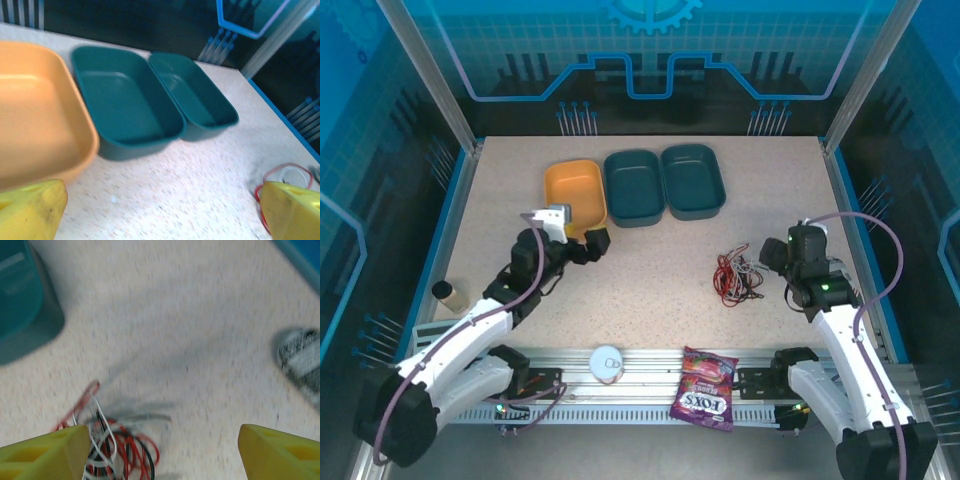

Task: Untangle the cables

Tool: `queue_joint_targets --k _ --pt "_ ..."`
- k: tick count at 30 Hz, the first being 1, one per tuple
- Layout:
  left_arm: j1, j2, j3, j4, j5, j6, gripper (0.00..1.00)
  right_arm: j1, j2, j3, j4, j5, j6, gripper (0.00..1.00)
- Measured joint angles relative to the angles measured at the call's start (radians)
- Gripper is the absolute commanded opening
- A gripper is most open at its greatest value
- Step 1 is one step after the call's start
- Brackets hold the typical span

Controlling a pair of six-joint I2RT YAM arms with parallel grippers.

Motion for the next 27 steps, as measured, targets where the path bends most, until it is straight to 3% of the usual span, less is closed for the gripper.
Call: queue_joint_targets --k 6,10,19,27 --pt "-0.139 0.163 0.002 0.053 -0.041 -0.053 0.99 0.043 0.049 0.0 -0.084 -0.113 0.046 0.78" --pt "-0.145 0.236 0.017 0.073 -0.041 -0.07 0.99 0.062 0.132 -0.016 -0.054 -0.182 0.061 0.74" --pt "-0.146 0.246 0.061 0.123 -0.041 -0.073 0.99 0.11 0.308 -0.061 0.079 -0.288 0.086 0.62" --pt "-0.146 0.288 0.073 0.153 -0.024 -0.08 0.97 0.232 0.449 -0.042 0.148 -0.313 0.085 0.34"
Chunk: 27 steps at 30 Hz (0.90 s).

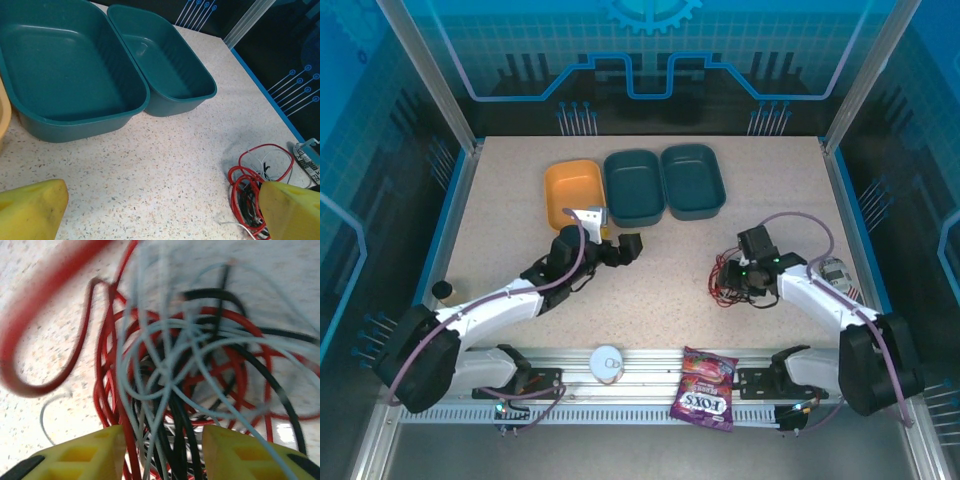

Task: Untangle the cables

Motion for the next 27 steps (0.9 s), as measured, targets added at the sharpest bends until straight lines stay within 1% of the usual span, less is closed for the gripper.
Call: queue_joint_targets --k 4,8,12,19,23,27 --pt "0.0 0.026 0.009 0.015 0.018 -0.004 0.93 0.074 0.058 0.056 0.019 -0.028 -0.005 0.17" --pt "0.0 0.045 0.011 0.029 0.025 -0.025 0.89 0.134 0.111 0.122 0.044 -0.069 -0.015 0.1" --pt "0.0 0.054 0.011 0.029 0.026 -0.034 0.87 0.188 0.163 0.186 0.061 -0.114 -0.015 0.09" --pt "0.0 0.055 0.011 0.028 0.03 -0.041 0.71 0.259 0.216 0.286 0.056 -0.163 -0.023 0.09" --pt "0.0 0.083 0.032 0.022 0.077 -0.021 0.63 0.263 0.225 0.291 0.051 -0.181 -0.023 0.09" --pt "0.0 0.169 0.1 0.013 0.149 -0.018 0.58 0.264 0.241 0.291 0.051 -0.192 -0.023 0.09"
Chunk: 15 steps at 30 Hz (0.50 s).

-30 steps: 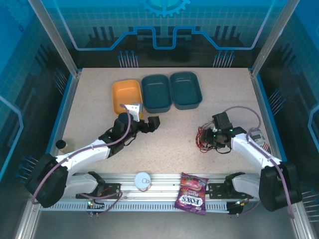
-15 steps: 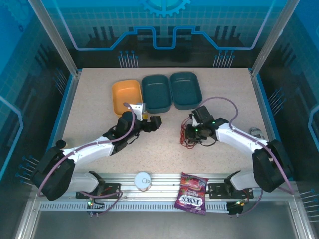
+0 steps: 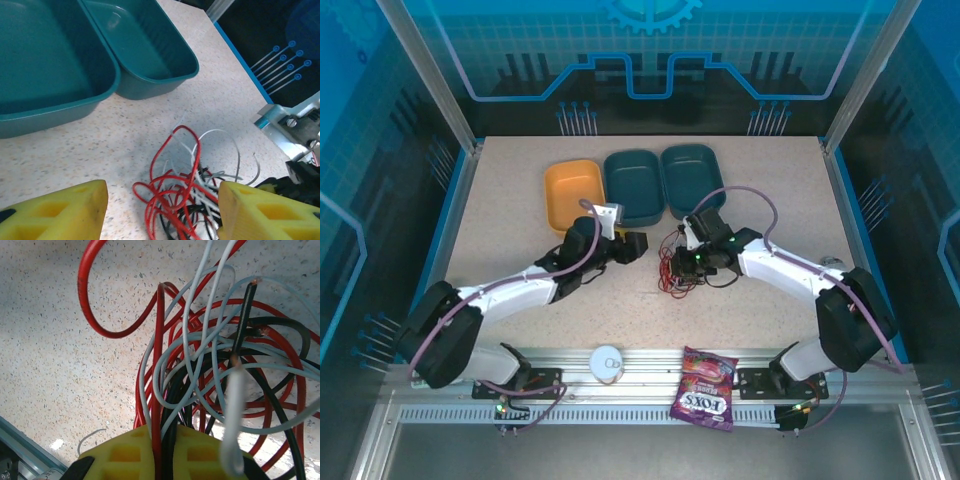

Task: Untangle the cables

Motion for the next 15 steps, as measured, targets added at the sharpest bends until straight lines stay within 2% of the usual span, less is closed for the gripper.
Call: queue_joint_targets --k 8,15 --pt "-0.034 0.185 0.125 -0.018 0.084 0.001 0.41 0.008 0.03 0.0 0.005 -0.016 0.0 0.09" --pt "-0.042 0.225 0.176 -0.082 0.072 0.003 0.4 0.013 0.048 0.0 0.006 -0.018 0.0 0.09"
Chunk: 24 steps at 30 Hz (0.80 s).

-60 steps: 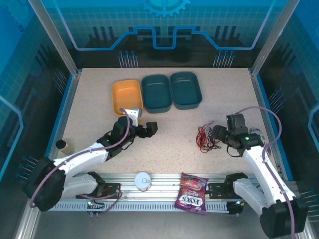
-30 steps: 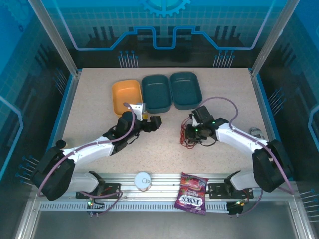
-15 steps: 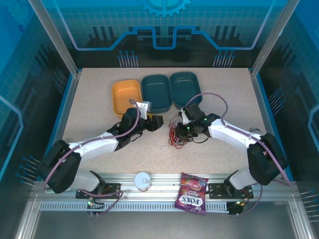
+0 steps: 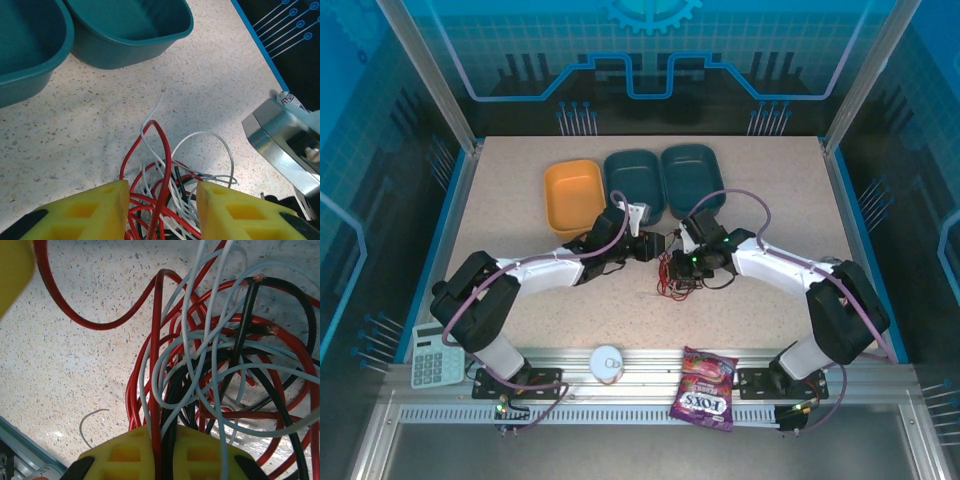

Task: Untangle the cables

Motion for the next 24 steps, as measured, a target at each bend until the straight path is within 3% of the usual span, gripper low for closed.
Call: queue_joint_targets --k 6,12,15,24 --pt "-0.001 0.04 0.019 -0.035 -0.013 0.013 0.38 0.001 0.01 0.0 0.006 0.001 0.0 0.09" --pt "-0.002 0.081 0.046 -0.079 -0.04 0.03 0.08 0.001 0.011 0.0 0.006 0.008 0.0 0.09" --pt "-0.003 0.082 0.063 -0.092 -0.046 0.047 0.0 0.001 0.011 0.0 0.004 0.027 0.001 0.1" --pt "-0.02 -0.056 0.078 -0.217 -0.046 0.084 0.0 0.001 -0.002 -0.003 -0.035 0.151 0.032 0.19"
